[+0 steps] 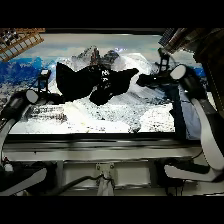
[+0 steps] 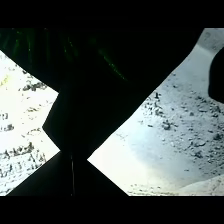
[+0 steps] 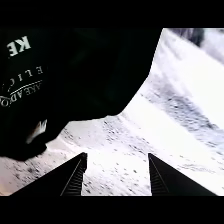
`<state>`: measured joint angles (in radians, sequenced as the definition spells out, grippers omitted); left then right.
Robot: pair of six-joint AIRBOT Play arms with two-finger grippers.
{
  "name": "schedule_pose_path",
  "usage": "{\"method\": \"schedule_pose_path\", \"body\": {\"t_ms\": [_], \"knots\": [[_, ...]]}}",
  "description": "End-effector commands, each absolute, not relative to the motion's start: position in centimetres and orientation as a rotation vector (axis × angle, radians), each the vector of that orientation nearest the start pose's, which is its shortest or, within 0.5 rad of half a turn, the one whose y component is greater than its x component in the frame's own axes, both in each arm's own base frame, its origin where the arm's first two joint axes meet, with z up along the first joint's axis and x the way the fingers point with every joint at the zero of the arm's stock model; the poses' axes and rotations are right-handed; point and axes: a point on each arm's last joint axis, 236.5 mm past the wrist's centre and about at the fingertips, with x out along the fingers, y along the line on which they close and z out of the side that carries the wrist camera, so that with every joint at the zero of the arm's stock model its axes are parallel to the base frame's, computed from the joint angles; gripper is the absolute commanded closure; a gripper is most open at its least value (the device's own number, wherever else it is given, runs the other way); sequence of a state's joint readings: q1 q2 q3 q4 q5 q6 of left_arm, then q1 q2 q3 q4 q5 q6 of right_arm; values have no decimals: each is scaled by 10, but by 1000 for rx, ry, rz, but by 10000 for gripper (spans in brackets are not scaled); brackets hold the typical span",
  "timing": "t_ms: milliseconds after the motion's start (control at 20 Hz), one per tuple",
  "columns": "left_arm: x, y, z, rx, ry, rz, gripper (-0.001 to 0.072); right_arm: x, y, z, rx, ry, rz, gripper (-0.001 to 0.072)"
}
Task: Fold the clothes and pants, and hang the long-sleeved shirts on hangers.
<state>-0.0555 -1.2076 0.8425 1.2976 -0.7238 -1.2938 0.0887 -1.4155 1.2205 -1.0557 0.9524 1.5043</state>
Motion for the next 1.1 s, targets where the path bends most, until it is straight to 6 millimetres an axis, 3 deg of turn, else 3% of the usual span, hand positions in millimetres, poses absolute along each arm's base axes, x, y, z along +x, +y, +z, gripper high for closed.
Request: {"method": "schedule_pose_path", "body": {"t_ms": [0, 150, 200, 450, 550, 600, 700, 900, 1000, 1050], "knots": [[387, -68, 7, -23, 952, -257, 704, 454, 164, -36, 646, 1207, 293, 250], [386, -68, 28, -17, 900, -260, 704, 467, 182, -61, 719, 1210, 276, 250], [385, -68, 33, -16, 889, -261, 704, 468, 195, -62, 749, 1223, 297, 250], [381, -69, 41, -13, 877, -265, 704, 458, 278, -42, 639, 1169, 454, 247], [381, -69, 41, -13, 877, -265, 704, 452, 299, -36, 580, 1152, 497, 180], [381, -68, 41, -13, 877, -264, 704, 446, 309, -35, 551, 1152, 519, 180], [381, -68, 41, -14, 877, -264, 704, 437, 326, -35, 494, 1142, 550, 139], [381, -68, 41, -14, 877, -264, 704, 426, 346, -43, 369, 1107, 583, 144], [381, -68, 41, -14, 876, -264, 704, 422, 345, -56, 342, 1135, 571, 163], [382, -68, 42, -14, 874, -264, 704, 421, 341, -63, 338, 1152, 551, 237]]}}
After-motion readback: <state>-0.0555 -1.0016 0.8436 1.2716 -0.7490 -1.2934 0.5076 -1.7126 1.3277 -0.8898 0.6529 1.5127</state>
